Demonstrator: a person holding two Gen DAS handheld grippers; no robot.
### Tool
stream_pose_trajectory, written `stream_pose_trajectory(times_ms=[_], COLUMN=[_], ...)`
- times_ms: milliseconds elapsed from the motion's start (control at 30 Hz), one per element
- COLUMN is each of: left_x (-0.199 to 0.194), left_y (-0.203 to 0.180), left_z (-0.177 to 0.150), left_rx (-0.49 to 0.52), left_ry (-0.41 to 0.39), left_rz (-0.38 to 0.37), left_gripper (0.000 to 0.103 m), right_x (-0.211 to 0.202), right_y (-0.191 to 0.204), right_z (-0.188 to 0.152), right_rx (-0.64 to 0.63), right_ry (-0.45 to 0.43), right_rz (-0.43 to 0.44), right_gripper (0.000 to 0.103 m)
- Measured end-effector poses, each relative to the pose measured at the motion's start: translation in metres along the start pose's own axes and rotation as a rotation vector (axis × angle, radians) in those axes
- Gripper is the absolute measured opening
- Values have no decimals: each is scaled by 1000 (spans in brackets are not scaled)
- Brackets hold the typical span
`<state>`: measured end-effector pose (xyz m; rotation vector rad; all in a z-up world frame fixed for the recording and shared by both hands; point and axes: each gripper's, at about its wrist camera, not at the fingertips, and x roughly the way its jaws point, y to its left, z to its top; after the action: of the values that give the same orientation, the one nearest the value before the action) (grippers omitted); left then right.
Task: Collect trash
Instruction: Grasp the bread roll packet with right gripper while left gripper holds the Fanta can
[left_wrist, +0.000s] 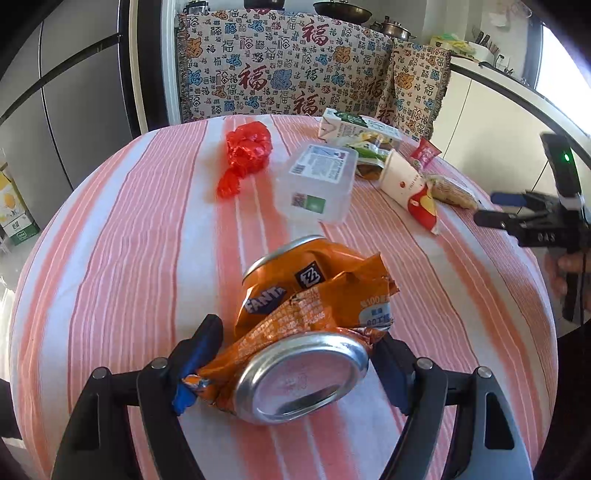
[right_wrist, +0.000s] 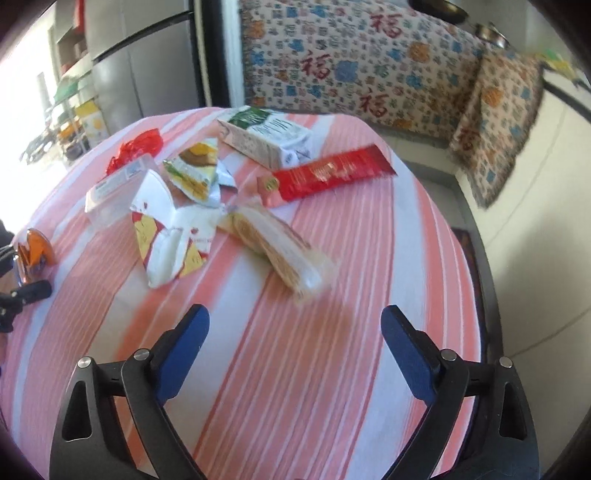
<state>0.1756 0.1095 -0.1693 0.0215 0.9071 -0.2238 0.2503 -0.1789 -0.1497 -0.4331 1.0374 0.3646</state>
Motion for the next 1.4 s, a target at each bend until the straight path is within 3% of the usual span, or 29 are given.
stream_pose_trajectory(times_ms=[133, 167, 233, 267, 333, 500, 567, 633, 667, 767, 1100, 1133, 1167, 1200, 1267, 1400], left_x=[3, 5, 7, 8, 9, -3, -9, -16, -18, -21, -19, -20, -21, -23, -26, -33], left_y=[-24, -30, -39, -43, -48, -38, -31, -26, -25, -26, -47, -47, -46, -44, -43, -44], left_z=[1, 1, -2, -2, -3, -14, -20, -25, -25, -27, -14, -14, -14, -14, -13, -13], left_rx=[3, 3, 9, 22, 47, 51, 52, 48, 49, 68, 77, 72, 66, 60, 51, 43], left_ry=[2, 4, 2, 6, 13, 10, 5, 3, 3, 8, -8, -10, -13, -14, -22, -48], left_rz=[-10, -12, -4, 13, 36, -27, -59, -80, -87, -93, -93, -101, -109, -113, -117, -85], left_gripper=[80, 80, 81, 81, 81, 81, 81, 81, 81, 81, 81, 81, 81, 80, 80, 79], right_x=[32, 39, 36, 32, 19, -22, -35, -43, -45, -50, -39, -36, -34, -32, -30, -43], right_y=[11, 9, 5, 6, 10, 18, 20, 21, 22, 23, 17, 16, 16, 16, 18, 21], right_z=[24, 23, 17, 12, -3, -52, -65, -73, -75, -73, -49, -47, -46, -45, -46, -49], right_rx=[-97, -76, -18, -5, 26, 133, 156, 164, 164, 137, 120, 117, 112, 108, 104, 126], right_ry=[72, 111, 105, 108, 123, 188, 197, 198, 197, 191, 211, 217, 221, 226, 231, 191], right_rz=[0, 28, 84, 91, 115, 193, 212, 235, 245, 221, 156, 157, 162, 173, 194, 205], right_gripper=[88, 72, 44, 22, 23, 24, 28, 39, 49, 62, 66, 65, 57, 36, 16, 13])
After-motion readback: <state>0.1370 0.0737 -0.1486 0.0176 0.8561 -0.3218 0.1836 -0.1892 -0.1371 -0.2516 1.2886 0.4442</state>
